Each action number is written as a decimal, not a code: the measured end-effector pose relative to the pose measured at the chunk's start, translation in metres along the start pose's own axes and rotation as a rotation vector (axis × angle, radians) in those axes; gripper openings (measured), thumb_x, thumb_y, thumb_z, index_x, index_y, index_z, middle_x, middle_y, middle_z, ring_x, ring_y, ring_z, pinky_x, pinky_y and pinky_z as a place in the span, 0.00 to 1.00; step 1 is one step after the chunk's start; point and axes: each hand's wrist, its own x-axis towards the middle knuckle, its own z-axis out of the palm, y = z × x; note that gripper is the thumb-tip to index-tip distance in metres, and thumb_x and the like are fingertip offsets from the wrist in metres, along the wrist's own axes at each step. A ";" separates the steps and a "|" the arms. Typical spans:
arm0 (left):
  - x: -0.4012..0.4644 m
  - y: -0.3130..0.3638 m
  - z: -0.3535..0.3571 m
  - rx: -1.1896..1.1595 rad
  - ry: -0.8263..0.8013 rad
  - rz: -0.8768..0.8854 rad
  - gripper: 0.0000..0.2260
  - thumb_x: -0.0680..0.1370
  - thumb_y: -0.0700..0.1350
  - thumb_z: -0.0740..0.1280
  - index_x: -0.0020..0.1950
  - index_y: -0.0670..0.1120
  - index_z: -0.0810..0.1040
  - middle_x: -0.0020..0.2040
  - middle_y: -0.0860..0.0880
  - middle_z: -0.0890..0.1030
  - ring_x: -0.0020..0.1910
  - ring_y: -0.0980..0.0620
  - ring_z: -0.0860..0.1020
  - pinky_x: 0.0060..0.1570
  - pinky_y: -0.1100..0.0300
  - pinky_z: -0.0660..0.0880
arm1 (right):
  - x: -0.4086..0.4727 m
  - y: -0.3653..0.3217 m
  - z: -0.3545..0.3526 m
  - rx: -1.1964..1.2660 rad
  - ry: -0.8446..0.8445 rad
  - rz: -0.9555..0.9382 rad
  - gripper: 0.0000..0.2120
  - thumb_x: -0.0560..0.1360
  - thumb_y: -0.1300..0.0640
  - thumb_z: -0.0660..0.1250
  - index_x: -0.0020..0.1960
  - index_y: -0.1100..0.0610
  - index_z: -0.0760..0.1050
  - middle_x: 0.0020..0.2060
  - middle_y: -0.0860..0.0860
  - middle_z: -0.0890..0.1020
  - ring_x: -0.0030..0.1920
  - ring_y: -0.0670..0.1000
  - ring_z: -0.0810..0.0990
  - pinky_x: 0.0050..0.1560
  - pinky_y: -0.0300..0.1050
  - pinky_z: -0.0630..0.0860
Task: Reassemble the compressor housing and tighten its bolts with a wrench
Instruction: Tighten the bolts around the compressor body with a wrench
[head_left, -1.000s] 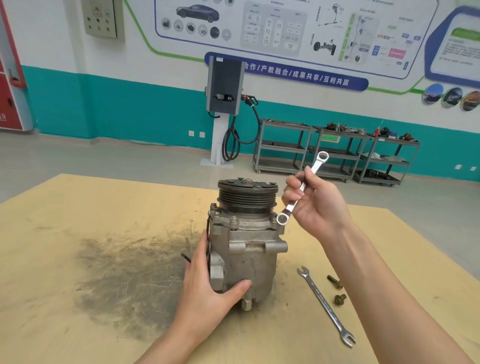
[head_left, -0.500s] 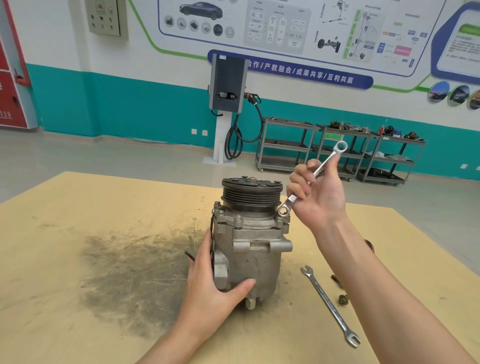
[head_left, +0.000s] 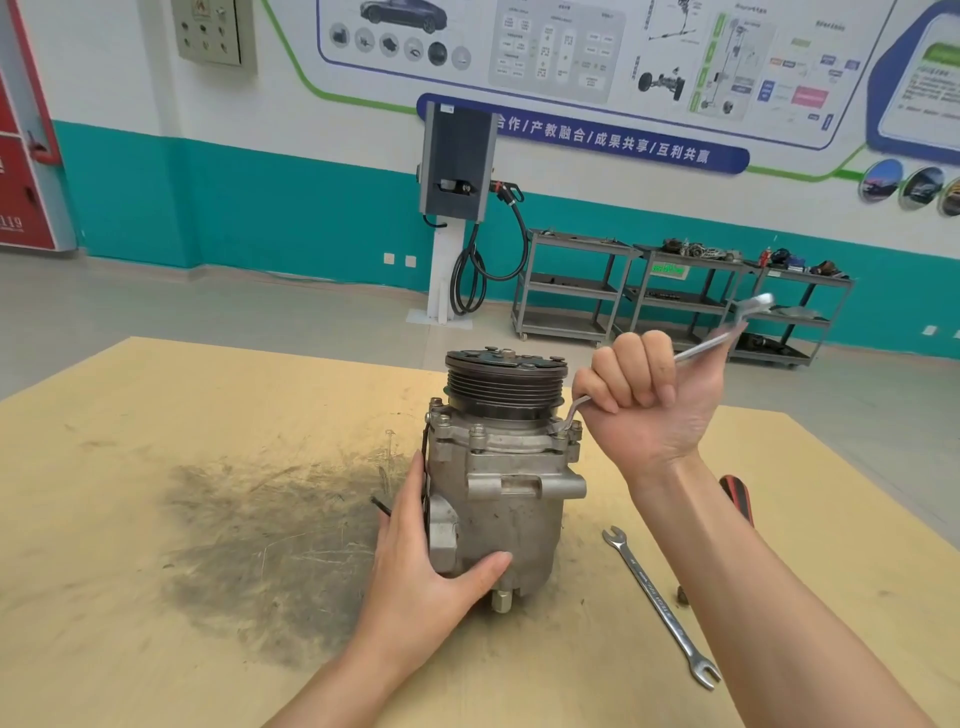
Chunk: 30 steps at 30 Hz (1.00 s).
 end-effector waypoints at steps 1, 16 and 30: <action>0.000 0.000 0.000 0.001 0.000 0.000 0.48 0.59 0.67 0.73 0.71 0.74 0.47 0.74 0.71 0.59 0.76 0.62 0.58 0.76 0.47 0.59 | -0.002 0.000 -0.001 0.007 -0.005 -0.002 0.38 0.72 0.25 0.43 0.21 0.55 0.58 0.19 0.48 0.57 0.22 0.46 0.55 0.26 0.40 0.54; -0.001 0.000 -0.002 0.000 -0.014 -0.027 0.49 0.59 0.68 0.72 0.71 0.76 0.45 0.74 0.70 0.59 0.77 0.58 0.56 0.76 0.44 0.58 | -0.011 -0.004 -0.001 0.020 -0.183 0.044 0.34 0.79 0.44 0.56 0.17 0.58 0.59 0.16 0.50 0.53 0.22 0.48 0.53 0.29 0.43 0.54; -0.002 0.001 -0.001 0.010 -0.025 -0.041 0.52 0.60 0.68 0.73 0.77 0.67 0.47 0.75 0.66 0.61 0.76 0.58 0.59 0.75 0.44 0.60 | -0.030 0.008 0.028 -0.570 -0.083 -0.116 0.32 0.79 0.50 0.39 0.19 0.61 0.52 0.18 0.50 0.57 0.23 0.49 0.53 0.28 0.44 0.51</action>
